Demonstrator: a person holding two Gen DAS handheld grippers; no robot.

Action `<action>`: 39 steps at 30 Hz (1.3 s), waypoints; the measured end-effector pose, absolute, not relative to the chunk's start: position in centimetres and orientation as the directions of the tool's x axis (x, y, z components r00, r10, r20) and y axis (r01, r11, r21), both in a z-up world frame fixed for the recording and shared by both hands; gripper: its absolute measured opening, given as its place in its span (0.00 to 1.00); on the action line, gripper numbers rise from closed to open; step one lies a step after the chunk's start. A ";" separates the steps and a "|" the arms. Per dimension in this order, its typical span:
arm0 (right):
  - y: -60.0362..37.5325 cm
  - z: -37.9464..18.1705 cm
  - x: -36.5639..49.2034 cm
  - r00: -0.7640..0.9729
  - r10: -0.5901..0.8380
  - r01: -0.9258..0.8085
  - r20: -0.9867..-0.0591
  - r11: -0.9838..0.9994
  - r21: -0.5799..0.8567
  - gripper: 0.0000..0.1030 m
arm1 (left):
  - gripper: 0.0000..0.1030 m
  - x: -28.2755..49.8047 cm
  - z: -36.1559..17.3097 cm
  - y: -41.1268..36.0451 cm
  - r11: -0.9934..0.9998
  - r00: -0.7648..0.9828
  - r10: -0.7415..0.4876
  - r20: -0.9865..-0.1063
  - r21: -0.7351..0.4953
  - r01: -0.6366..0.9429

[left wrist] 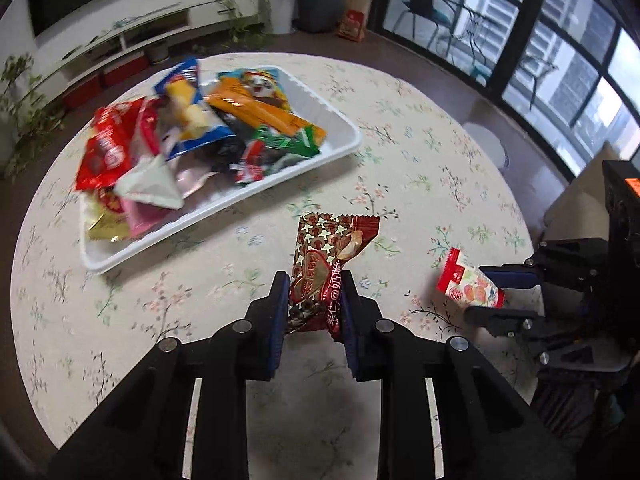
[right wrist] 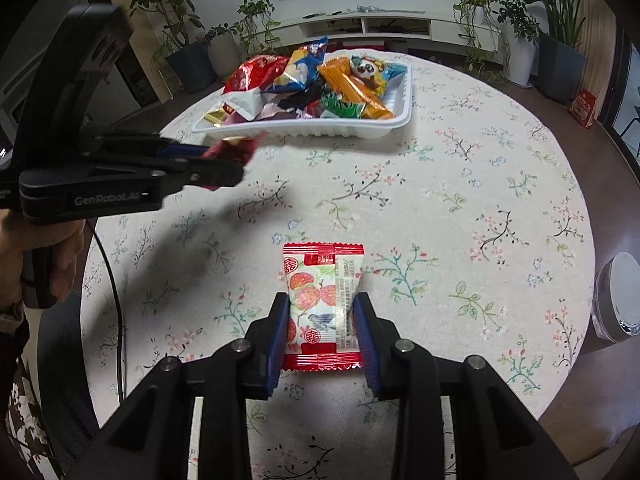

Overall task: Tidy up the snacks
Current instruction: 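Carry the brown wafer and strawberry packet over the white tray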

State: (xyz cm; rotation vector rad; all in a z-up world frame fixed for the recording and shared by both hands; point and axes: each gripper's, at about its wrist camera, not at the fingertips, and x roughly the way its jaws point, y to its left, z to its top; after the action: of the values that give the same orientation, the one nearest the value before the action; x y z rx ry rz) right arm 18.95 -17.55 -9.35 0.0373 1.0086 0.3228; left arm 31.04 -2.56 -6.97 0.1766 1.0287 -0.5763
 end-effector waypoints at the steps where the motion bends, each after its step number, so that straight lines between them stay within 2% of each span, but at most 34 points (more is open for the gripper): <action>1: -17.6 -9.0 19.1 0.497 0.280 -0.244 -0.821 0.953 0.177 0.34 | 0.21 30.9 -6.6 -1.3 0.850 0.398 -0.377 -0.836 -0.142 0.507; 15: -17.9 -2.7 23.2 0.603 0.277 -0.238 -0.748 0.958 0.162 0.34 | 0.21 31.6 -2.2 8.9 0.915 0.535 -0.379 -0.755 -0.219 0.338; 22: -17.2 0.4 27.7 0.652 0.282 -0.248 -0.704 0.957 0.154 0.34 | 0.21 35.4 -0.8 9.2 0.909 0.547 -0.408 -0.731 -0.271 0.316; 28: -17.8 2.1 33.1 0.675 0.289 -0.218 -0.679 0.957 0.192 0.34 | 0.21 40.8 -0.2 8.6 0.916 0.547 -0.395 -0.739 -0.270 0.297; 39: -16.0 -2.2 41.5 0.613 0.261 -0.193 -0.746 0.965 0.180 0.34 | 0.22 48.2 -3.5 6.7 0.931 0.500 -0.354 -0.790 -0.247 0.269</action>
State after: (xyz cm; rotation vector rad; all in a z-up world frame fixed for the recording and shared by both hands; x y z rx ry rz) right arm 41.49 -15.97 -2.17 0.0845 0.8729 0.2620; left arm 48.23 6.72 -3.51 -0.0958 0.9773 -0.3772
